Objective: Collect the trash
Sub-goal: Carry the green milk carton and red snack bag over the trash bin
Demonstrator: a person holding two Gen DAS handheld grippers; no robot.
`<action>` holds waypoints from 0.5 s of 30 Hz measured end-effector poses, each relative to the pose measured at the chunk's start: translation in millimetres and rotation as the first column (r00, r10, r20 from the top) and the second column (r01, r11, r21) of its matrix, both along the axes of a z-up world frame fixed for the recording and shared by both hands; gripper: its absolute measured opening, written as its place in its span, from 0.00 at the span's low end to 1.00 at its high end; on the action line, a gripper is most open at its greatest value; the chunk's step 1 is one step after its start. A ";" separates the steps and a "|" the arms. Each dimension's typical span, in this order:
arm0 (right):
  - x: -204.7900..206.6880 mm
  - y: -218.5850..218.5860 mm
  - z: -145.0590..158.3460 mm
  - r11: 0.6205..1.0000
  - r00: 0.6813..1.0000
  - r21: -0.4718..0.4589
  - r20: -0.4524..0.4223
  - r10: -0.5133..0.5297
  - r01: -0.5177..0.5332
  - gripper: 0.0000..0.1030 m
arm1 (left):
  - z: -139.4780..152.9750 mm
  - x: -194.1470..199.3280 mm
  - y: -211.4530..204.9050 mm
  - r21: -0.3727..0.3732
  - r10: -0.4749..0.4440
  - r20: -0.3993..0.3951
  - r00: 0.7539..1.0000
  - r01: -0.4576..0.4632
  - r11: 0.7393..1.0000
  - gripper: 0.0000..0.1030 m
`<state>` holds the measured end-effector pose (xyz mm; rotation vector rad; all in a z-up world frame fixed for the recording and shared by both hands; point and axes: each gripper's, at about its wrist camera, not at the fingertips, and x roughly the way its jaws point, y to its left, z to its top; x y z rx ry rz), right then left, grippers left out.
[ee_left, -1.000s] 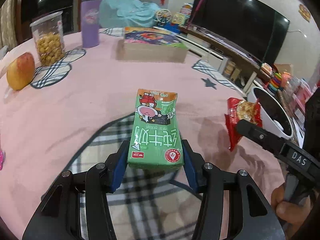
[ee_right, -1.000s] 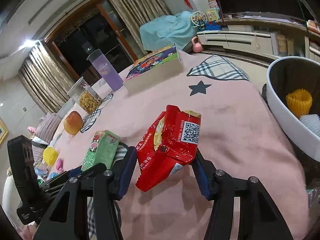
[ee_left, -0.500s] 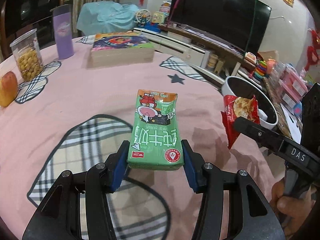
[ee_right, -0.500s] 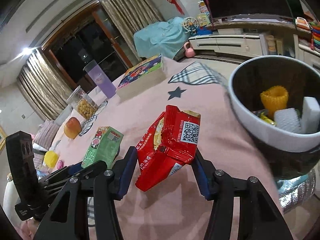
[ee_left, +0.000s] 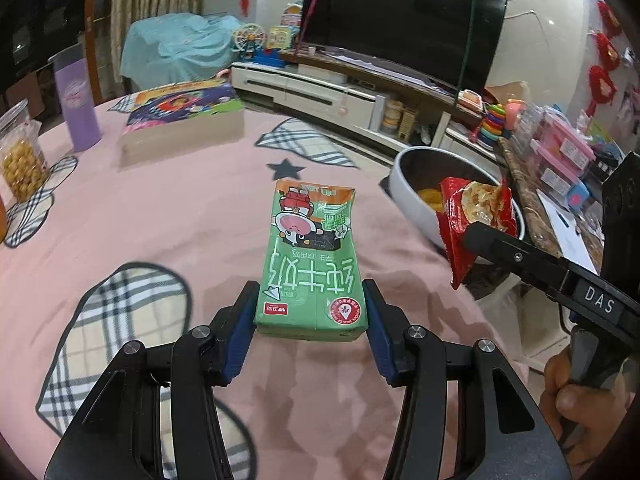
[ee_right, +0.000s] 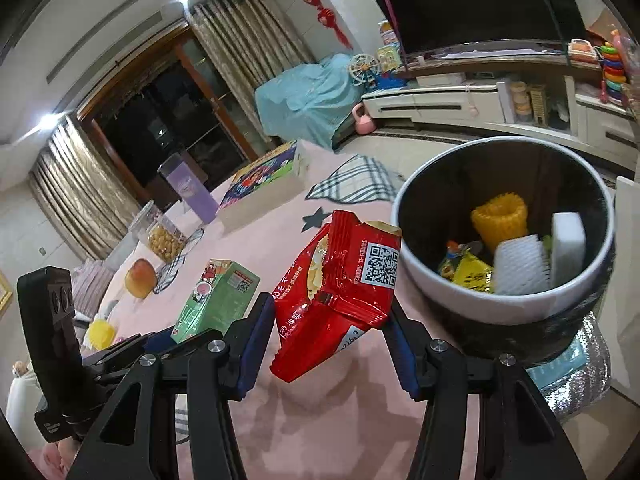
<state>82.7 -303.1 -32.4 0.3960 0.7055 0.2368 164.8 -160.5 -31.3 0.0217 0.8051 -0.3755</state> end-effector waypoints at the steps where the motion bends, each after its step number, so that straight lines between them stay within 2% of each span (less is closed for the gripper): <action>1: -0.6 -2.9 0.9 1.000 1.000 0.000 0.003 -0.005 0.005 0.54 | 1.2 0.1 -4.6 0.001 -0.008 0.003 1.000 0.008 1.000 0.49; 15: -11.7 -46.5 7.8 0.995 0.995 0.006 0.016 -0.096 0.096 0.54 | 8.3 4.5 -54.8 0.019 -0.094 0.017 0.995 0.094 0.995 0.49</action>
